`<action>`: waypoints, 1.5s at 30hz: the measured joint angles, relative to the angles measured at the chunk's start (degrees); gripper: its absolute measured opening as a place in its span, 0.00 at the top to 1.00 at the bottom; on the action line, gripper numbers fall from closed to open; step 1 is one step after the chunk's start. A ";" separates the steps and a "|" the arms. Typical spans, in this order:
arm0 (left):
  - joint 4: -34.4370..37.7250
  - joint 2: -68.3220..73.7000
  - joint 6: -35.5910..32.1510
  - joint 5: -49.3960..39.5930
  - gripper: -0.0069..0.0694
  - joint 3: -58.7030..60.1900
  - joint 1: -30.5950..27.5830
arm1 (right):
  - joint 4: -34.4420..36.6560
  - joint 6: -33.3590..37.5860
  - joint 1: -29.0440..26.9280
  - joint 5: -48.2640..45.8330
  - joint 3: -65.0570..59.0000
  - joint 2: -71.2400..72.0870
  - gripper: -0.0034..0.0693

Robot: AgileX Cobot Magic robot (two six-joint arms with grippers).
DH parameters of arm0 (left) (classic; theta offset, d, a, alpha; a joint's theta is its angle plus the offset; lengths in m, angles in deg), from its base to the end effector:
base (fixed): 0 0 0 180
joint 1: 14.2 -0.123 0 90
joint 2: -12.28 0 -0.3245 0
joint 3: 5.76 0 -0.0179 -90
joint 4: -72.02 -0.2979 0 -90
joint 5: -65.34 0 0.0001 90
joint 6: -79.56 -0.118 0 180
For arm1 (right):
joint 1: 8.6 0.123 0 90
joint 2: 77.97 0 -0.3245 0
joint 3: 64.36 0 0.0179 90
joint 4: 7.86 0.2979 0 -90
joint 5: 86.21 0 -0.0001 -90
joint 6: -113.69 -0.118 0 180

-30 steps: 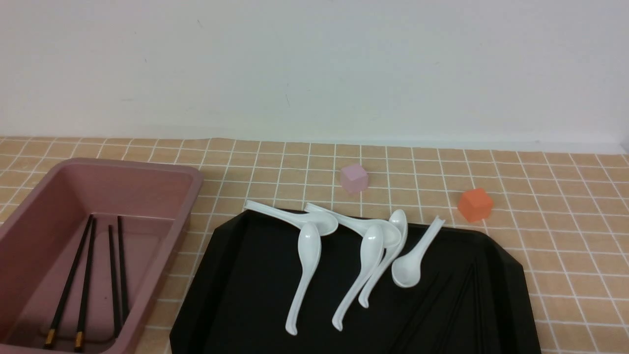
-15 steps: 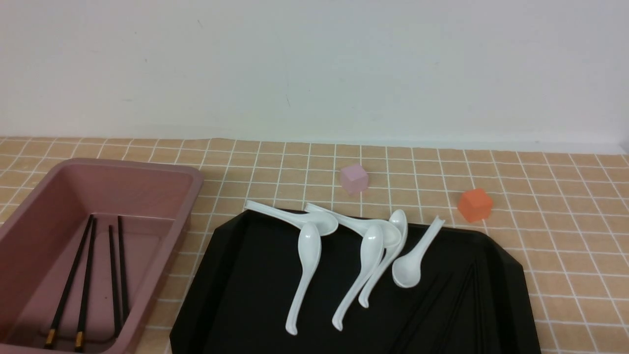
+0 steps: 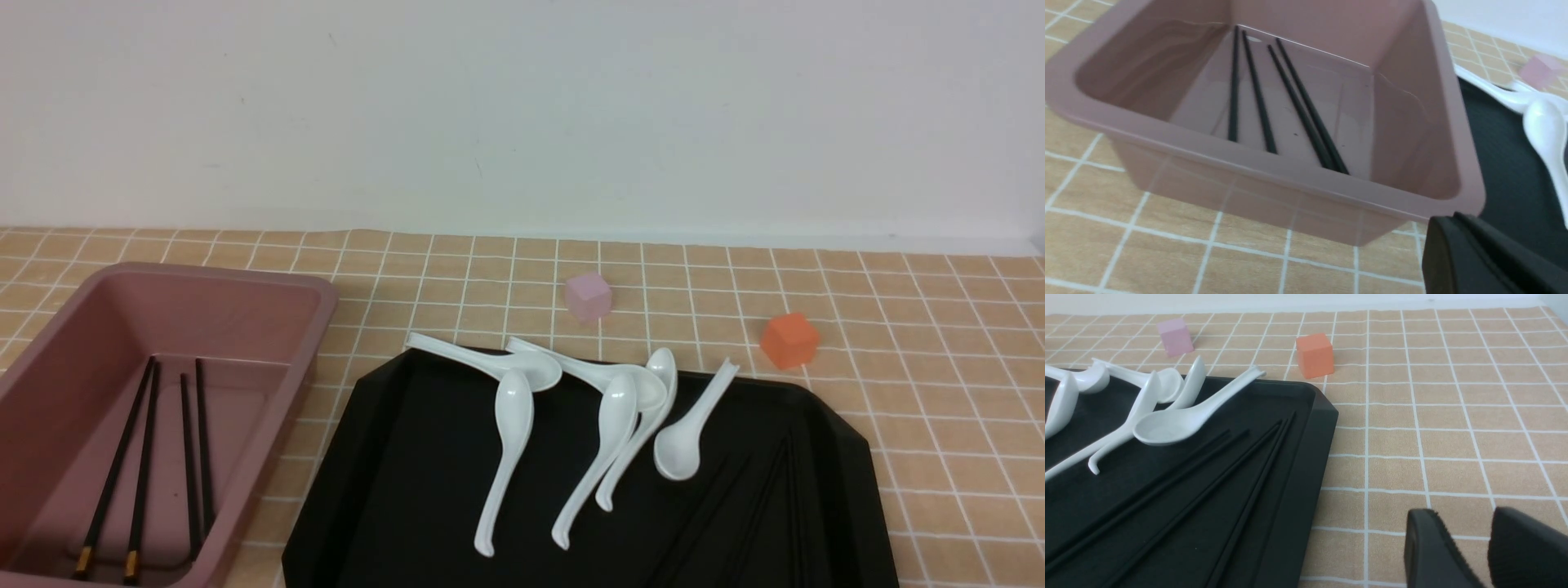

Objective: On brown tablecloth take chopsticks from black tray and put them in box.

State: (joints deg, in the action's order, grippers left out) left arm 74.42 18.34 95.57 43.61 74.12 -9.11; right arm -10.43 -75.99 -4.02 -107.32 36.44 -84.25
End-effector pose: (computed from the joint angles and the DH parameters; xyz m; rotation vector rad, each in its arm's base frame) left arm 0.0851 -0.0094 0.1603 -0.2057 1.8782 -0.2937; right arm 0.0859 0.0050 0.1661 0.0551 1.8611 0.1285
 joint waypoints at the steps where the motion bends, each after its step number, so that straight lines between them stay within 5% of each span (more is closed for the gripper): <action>1: 0.00 0.00 0.00 0.00 0.92 0.00 0.16 | 0.00 0.00 0.00 0.00 0.00 0.00 0.62; 45: -0.13 0.00 0.06 -0.11 0.88 0.00 0.36 | 0.01 0.00 0.00 0.00 0.00 0.00 0.62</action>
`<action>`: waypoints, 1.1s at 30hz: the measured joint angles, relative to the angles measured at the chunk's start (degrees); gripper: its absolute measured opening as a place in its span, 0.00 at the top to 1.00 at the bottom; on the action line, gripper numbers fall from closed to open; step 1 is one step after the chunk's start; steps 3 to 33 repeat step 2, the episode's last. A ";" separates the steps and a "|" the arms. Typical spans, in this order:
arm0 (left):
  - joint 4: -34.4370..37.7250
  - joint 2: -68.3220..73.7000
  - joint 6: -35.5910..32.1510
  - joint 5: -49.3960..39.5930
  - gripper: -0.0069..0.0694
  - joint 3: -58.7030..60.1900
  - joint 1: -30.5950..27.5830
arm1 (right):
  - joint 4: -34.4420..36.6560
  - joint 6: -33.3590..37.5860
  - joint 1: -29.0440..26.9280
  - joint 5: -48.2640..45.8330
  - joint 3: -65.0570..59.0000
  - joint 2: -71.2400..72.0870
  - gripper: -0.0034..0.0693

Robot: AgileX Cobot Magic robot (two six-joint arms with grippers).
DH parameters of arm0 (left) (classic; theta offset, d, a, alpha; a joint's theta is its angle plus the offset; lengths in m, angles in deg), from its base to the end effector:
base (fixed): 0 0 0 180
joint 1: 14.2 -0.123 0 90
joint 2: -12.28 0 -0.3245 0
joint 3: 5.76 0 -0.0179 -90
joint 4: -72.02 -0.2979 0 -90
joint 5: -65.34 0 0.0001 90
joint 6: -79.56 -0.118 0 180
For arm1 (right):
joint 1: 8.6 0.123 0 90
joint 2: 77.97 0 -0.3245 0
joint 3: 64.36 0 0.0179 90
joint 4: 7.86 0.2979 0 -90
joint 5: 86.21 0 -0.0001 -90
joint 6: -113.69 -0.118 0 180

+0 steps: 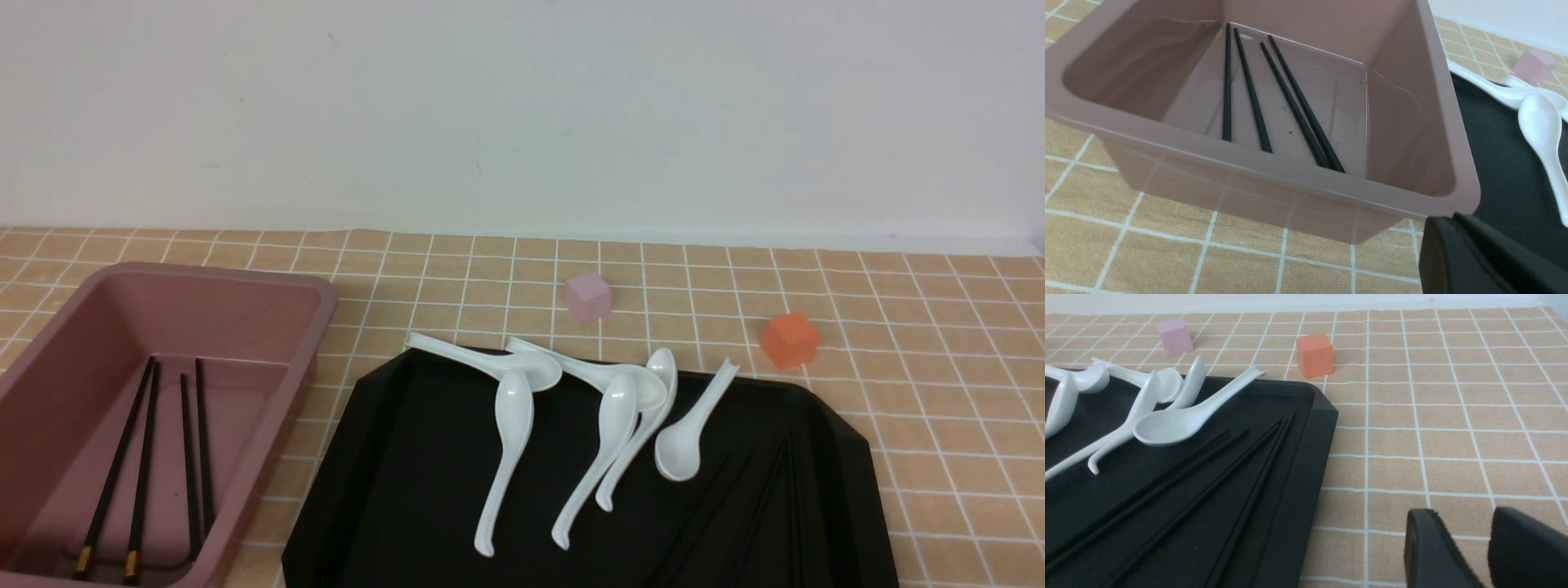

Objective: On brown tablecloth take chopsticks from black tray and put them in box.

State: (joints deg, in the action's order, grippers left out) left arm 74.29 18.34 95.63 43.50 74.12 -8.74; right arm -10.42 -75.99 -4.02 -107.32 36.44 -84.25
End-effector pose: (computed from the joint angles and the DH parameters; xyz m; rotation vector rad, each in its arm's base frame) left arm 0.0850 -0.0099 0.1601 -0.1994 1.8810 -0.2963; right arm 0.0859 0.0050 0.1661 0.0552 1.8611 0.1287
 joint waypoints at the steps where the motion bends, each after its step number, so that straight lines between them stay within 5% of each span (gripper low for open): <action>1: 0.00 0.00 0.00 0.00 0.88 0.00 0.00 | 0.00 0.00 0.00 0.00 0.00 0.00 0.62; 33: -0.05 0.00 0.00 0.00 0.88 0.00 0.00 | 0.00 0.00 0.00 0.00 0.00 0.00 0.62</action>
